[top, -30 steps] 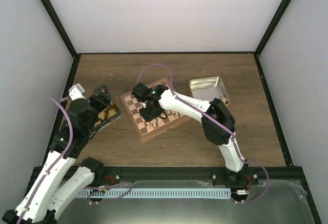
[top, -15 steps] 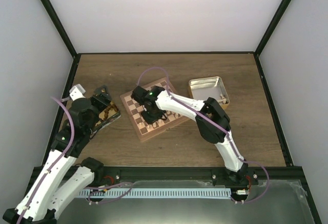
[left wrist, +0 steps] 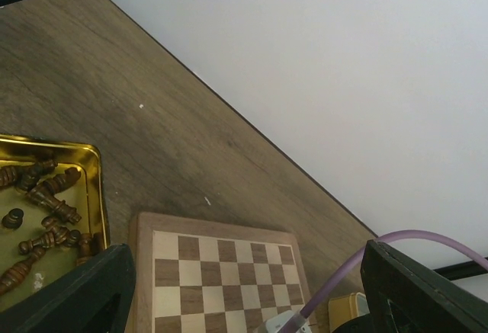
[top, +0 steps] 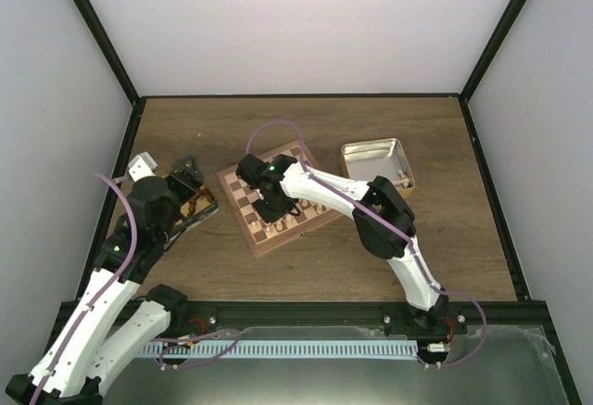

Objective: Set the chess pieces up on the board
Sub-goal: Place the chess piece on the chessboard, then pick up the chess piece from the storage box.

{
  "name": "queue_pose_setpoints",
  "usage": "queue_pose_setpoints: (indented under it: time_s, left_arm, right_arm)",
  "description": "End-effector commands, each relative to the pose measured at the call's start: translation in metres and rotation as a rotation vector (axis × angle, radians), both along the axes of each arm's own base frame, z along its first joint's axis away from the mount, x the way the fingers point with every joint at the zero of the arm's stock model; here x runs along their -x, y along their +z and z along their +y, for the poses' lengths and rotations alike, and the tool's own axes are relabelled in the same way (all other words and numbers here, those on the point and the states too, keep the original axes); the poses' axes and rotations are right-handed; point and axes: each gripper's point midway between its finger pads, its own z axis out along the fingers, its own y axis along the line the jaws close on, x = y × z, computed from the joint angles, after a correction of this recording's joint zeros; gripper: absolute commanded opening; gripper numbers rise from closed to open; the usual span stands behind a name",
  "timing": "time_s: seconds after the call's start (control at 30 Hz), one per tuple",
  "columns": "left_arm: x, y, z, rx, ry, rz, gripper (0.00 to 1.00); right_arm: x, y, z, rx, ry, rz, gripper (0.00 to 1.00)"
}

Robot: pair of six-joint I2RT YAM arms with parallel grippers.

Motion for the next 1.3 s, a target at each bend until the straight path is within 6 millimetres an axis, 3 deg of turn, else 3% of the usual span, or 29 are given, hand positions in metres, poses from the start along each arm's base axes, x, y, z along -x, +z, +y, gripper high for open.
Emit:
queue_pose_setpoints:
  time_s: [0.0,0.23,0.47,0.57,0.67,0.8,0.93,1.1,1.2,1.27]
  left_arm:
    - [-0.001,-0.006,-0.001,0.001,-0.004,0.013,0.83]
    - [-0.002,-0.007,-0.003,0.000,-0.013,0.016,0.83]
    - [0.001,-0.006,-0.002,-0.028,-0.028,0.012,0.83]
    - [0.002,-0.008,-0.003,-0.038,-0.035,0.016,0.83]
    - [0.001,-0.010,-0.006,-0.044,-0.054,0.020,0.83]
    - [-0.001,-0.009,-0.014,-0.049,-0.097,0.002,0.83]
    - [-0.004,-0.005,-0.019,-0.053,-0.126,-0.016,0.83]
    - [-0.009,-0.006,-0.024,-0.048,-0.142,-0.015,0.83]
    - [-0.012,-0.007,-0.027,-0.045,-0.151,-0.010,0.83]
    - [-0.013,-0.007,-0.029,-0.048,-0.154,-0.008,0.83]
  right_arm:
    - [-0.004,0.010,0.010,-0.021,0.014,-0.021,0.21]
    - [-0.012,0.020,0.011,-0.037,-0.019,-0.067,0.21]
    - [-0.033,0.060,0.030,-0.176,-0.104,-0.151,0.35]
    - [-0.049,0.075,0.023,-0.209,-0.175,-0.198,0.37]
    - [-0.066,0.095,0.000,-0.235,-0.264,-0.266,0.37]
    - [-0.092,0.123,-0.058,-0.282,-0.446,-0.384,0.41]
    - [-0.113,0.134,-0.149,-0.320,-0.674,-0.432,0.45]
    - [-0.124,0.111,-0.256,-0.264,-0.885,-0.442,0.47]
    - [-0.121,0.089,-0.306,-0.172,-0.987,-0.440,0.49]
    - [-0.120,0.075,-0.329,-0.142,-1.032,-0.447,0.49]
